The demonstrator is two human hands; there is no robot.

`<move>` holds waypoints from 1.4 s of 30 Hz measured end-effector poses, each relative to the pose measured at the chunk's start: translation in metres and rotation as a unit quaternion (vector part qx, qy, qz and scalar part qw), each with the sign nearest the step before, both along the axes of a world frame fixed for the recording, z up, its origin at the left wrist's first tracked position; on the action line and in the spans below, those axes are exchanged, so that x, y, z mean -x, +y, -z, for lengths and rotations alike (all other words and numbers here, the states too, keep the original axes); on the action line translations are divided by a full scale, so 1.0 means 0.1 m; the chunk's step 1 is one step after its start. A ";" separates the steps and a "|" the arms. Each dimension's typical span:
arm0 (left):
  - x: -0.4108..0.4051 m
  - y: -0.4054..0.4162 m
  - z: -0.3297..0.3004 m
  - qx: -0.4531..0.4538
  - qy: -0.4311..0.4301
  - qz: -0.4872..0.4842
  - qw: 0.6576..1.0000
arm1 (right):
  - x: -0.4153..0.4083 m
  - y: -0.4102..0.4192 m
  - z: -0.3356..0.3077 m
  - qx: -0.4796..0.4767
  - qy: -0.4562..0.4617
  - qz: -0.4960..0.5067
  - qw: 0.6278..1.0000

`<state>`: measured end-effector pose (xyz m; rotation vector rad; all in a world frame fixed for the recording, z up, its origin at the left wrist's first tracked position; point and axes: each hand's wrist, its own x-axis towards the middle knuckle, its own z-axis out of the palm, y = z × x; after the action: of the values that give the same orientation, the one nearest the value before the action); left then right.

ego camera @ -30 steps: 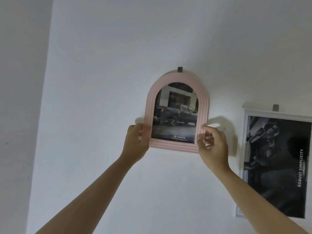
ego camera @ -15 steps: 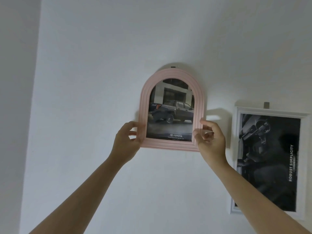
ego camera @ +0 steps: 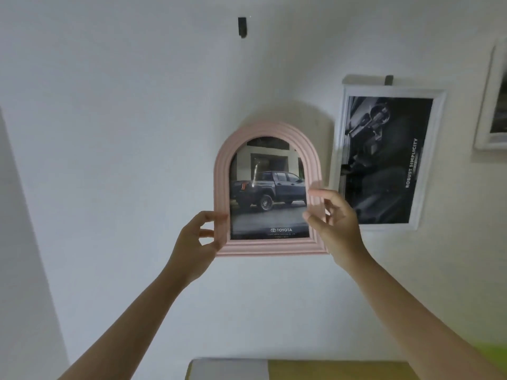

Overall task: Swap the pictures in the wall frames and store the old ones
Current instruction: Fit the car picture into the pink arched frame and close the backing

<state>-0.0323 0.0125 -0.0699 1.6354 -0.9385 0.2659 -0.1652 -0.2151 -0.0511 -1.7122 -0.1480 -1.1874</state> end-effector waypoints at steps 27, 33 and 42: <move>2.85 -1.48 1.49 -0.233 0.204 0.096 0.946 | 2.79 0.06 2.59 -0.129 0.238 0.052 0.961; 3.12 -1.59 1.60 -0.228 0.231 0.066 0.944 | 3.09 0.03 2.59 -0.141 0.249 0.013 0.958; 3.20 -1.57 1.67 -0.192 0.264 0.016 0.945 | 3.29 -0.08 2.59 -0.212 0.209 -0.096 0.950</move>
<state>-0.3524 -0.1448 -0.2367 1.9067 -0.6229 -0.3913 -0.4941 -0.2232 -0.3098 -1.4857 0.1847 -0.6344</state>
